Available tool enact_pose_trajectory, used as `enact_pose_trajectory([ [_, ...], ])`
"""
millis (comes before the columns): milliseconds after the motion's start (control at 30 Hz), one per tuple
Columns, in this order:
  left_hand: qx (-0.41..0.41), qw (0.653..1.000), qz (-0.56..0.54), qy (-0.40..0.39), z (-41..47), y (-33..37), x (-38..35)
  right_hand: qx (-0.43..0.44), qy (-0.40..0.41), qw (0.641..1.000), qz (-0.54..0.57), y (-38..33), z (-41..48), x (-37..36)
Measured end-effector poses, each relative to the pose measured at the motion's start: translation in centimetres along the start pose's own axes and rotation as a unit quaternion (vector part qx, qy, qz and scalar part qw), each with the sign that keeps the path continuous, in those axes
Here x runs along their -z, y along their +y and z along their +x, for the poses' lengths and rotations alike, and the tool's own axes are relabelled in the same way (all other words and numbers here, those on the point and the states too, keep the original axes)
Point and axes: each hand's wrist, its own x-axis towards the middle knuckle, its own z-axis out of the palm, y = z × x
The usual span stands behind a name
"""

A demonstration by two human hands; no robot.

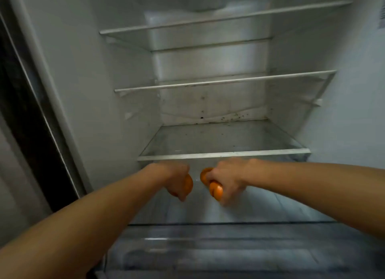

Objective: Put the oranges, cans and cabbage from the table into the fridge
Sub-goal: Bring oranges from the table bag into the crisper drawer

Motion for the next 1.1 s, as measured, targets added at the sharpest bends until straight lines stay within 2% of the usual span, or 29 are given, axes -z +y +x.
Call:
enact_pose_trajectory([
  [133,0.020,0.996,-0.022,-0.086,3.9,-0.1,-1.8,0.040,-0.046,0.998,0.015,1.3,3.6,-2.8],
  [333,0.020,0.996,-0.026,-0.086,6.8,-0.4,-4.1,0.110,0.062,0.992,-0.028,2.1,6.4,-5.5],
  [500,0.016,0.997,-0.043,-0.058,6.7,-1.0,-3.6,0.098,0.044,0.993,-0.045,2.3,5.3,-5.4],
  [633,0.012,0.999,-0.036,-0.031,4.8,-1.3,-2.3,0.029,0.011,0.999,-0.032,2.5,2.6,-2.9],
  [733,0.005,1.000,-0.028,0.008,2.4,-1.2,-1.8,-0.028,0.031,0.999,-0.005,2.2,0.0,-1.3],
  [867,0.012,0.994,-0.020,0.106,-1.9,-1.4,-1.2,-0.094,0.104,0.990,0.014,0.3,-3.4,0.8],
  [1100,0.063,0.971,-0.017,0.231,-12.7,-1.3,-0.6,-0.106,0.252,0.961,0.035,-5.2,-7.2,4.3],
])
